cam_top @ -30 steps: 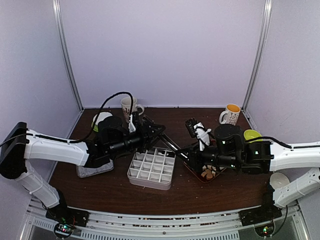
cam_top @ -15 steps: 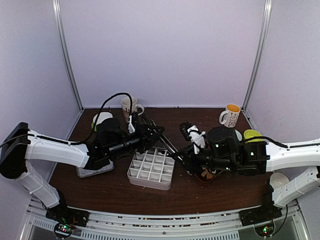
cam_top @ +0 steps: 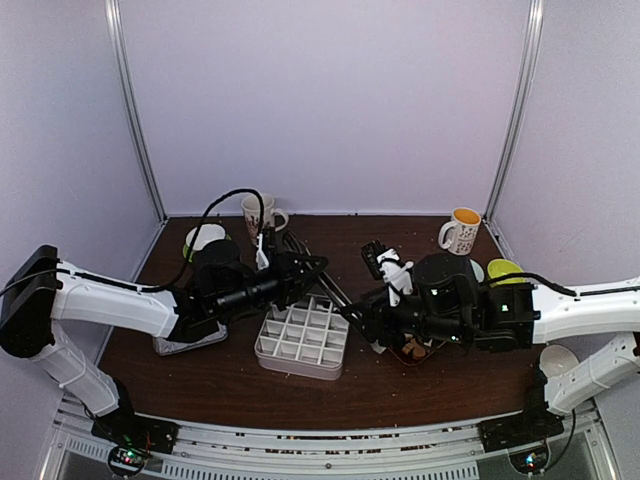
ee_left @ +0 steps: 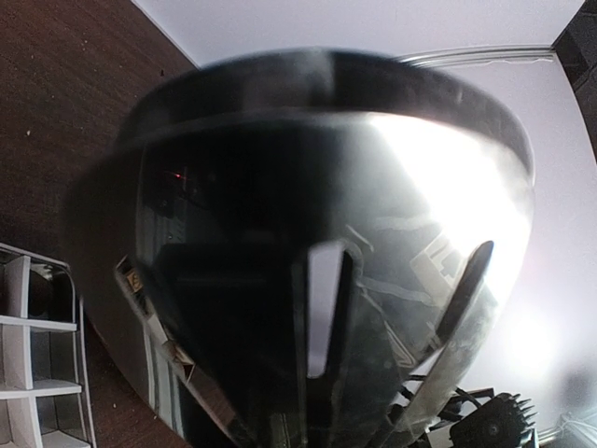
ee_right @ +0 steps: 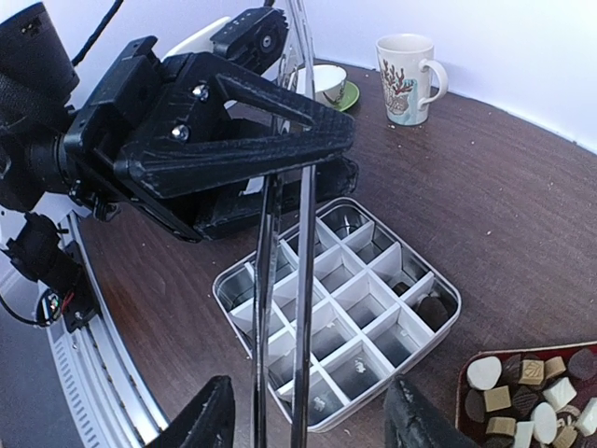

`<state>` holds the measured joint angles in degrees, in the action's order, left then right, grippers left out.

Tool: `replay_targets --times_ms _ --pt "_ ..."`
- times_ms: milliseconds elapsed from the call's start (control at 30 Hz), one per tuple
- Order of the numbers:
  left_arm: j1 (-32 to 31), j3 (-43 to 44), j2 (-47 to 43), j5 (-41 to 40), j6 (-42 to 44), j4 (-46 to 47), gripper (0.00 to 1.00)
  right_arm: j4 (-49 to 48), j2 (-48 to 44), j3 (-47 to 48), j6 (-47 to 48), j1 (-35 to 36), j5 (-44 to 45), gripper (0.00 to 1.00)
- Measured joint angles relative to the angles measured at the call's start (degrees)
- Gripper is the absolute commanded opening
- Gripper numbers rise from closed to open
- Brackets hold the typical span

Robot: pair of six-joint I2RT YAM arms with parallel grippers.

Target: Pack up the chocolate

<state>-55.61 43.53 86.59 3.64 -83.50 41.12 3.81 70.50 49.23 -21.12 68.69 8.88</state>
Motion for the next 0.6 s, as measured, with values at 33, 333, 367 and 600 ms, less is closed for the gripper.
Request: replay_targets --times_ms 33,333,367,600 --pt "0.0 0.0 0.0 0.0 0.0 0.0 0.03 0.0 0.0 0.0 -0.2 0.0 0.2 0.62" --pt "0.0 0.0 0.0 -0.3 0.0 0.0 0.03 0.9 -0.2 0.0 0.1 0.1 0.7 1.00" --pt "0.0 0.0 0.0 -0.4 0.0 0.0 0.03 1.0 -0.2 0.0 0.2 0.1 0.8 1.00" --pt "0.0 0.0 0.0 -0.9 0.0 -0.1 0.02 2.1 0.0 0.1 0.3 0.5 1.2 0.94"
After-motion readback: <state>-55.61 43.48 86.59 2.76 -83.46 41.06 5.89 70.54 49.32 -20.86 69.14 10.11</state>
